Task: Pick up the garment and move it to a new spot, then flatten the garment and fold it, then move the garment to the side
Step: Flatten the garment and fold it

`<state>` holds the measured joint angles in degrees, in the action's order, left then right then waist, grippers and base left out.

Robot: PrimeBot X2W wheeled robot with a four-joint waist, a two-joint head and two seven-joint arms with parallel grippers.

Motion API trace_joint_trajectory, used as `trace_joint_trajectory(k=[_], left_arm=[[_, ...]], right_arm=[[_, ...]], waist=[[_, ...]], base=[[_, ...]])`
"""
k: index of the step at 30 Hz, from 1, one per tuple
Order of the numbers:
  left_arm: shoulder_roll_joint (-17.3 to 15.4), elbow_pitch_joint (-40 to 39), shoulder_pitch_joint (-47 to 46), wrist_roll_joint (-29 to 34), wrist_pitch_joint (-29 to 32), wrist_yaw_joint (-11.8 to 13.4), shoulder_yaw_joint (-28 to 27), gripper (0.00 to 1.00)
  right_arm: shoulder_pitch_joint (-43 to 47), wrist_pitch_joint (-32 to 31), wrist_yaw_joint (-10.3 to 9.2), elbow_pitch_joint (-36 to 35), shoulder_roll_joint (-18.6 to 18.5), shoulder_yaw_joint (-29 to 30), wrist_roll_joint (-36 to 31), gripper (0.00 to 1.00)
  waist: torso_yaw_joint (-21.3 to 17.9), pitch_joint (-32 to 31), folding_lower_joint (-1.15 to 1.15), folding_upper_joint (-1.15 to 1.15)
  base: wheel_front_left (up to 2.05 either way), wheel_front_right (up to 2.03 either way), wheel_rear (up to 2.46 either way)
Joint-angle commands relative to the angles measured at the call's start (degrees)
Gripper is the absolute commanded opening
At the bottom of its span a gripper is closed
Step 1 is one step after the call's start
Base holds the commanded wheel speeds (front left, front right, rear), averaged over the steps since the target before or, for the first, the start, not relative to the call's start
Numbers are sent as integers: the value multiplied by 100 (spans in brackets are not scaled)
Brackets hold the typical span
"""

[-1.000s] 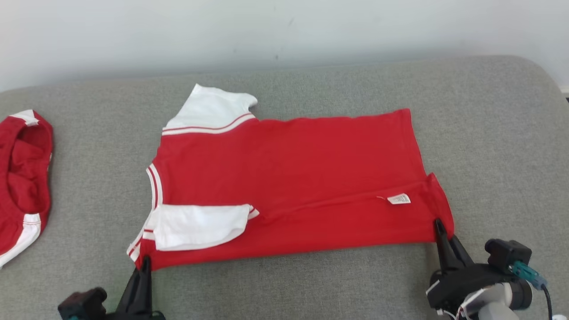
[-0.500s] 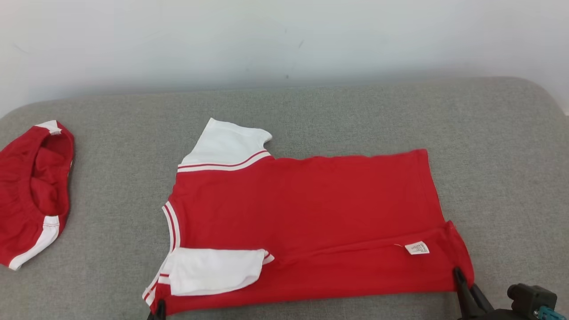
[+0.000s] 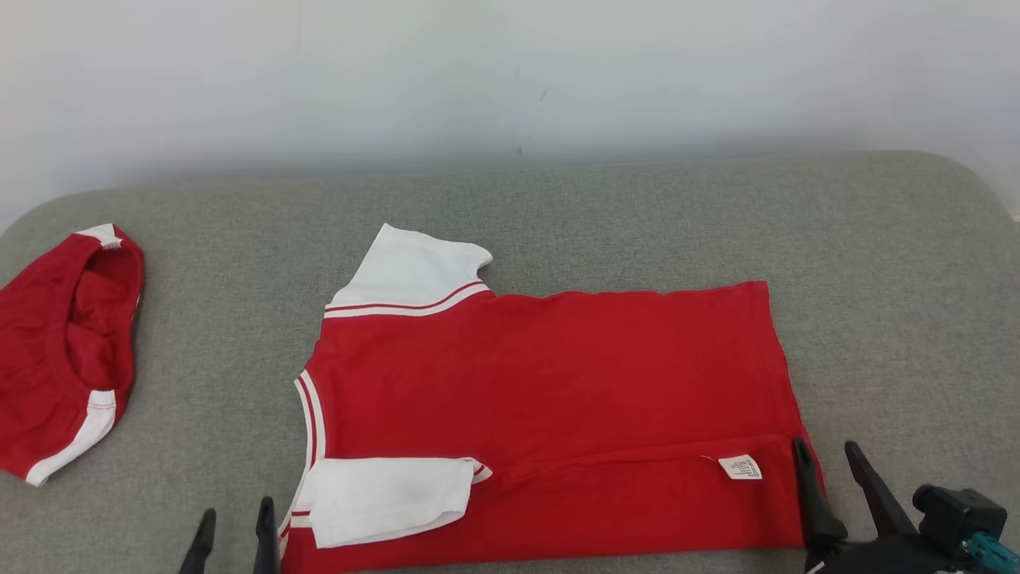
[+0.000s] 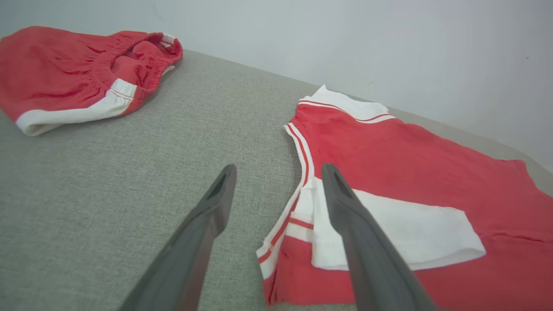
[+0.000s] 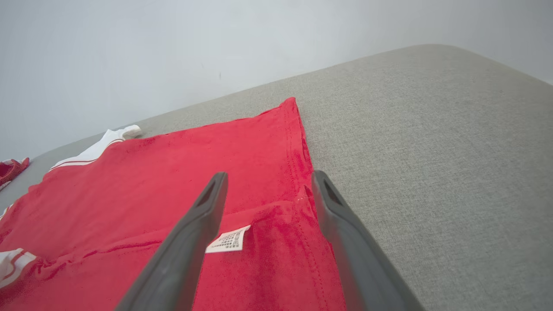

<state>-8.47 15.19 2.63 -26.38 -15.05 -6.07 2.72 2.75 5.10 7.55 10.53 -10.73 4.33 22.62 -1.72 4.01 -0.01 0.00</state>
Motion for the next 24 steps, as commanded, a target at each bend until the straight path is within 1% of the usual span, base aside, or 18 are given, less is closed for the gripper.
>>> trace_joint_trajectory(k=[1, 3, 10, 18, 24], left_arm=[[-2, -36, 68, 81, -18, -20, -19, 100], [-2, -285, 83, 454, -17, -28, -160, 100], [125, -654, 26, 1175, -17, -31, -471, 100], [275, -771, -97, 1537, -18, -44, -815, 100], [358, -791, 23, 1750, -17, -75, -1023, 100]], right_arm=[[-43, 39, -14, -30, 20, -26, -57, 100], [-126, 247, -14, -147, 90, -70, -166, 100], [-301, 715, -14, -206, 146, -297, -341, 100], [-382, 986, -14, -103, 208, -511, -522, 100], [-275, 1011, -14, -158, 347, -417, -715, 100]], waist=[[-7, -8, 1, 0], [-25, -31, 1, 0], [-50, -68, 1, 0], [-96, -107, 1, 0], [-120, -154, 1, 0]], base=[[0, 0, 0], [0, 0, 0], [0, 0, 0], [0, 0, 0], [0, 0, 0]])
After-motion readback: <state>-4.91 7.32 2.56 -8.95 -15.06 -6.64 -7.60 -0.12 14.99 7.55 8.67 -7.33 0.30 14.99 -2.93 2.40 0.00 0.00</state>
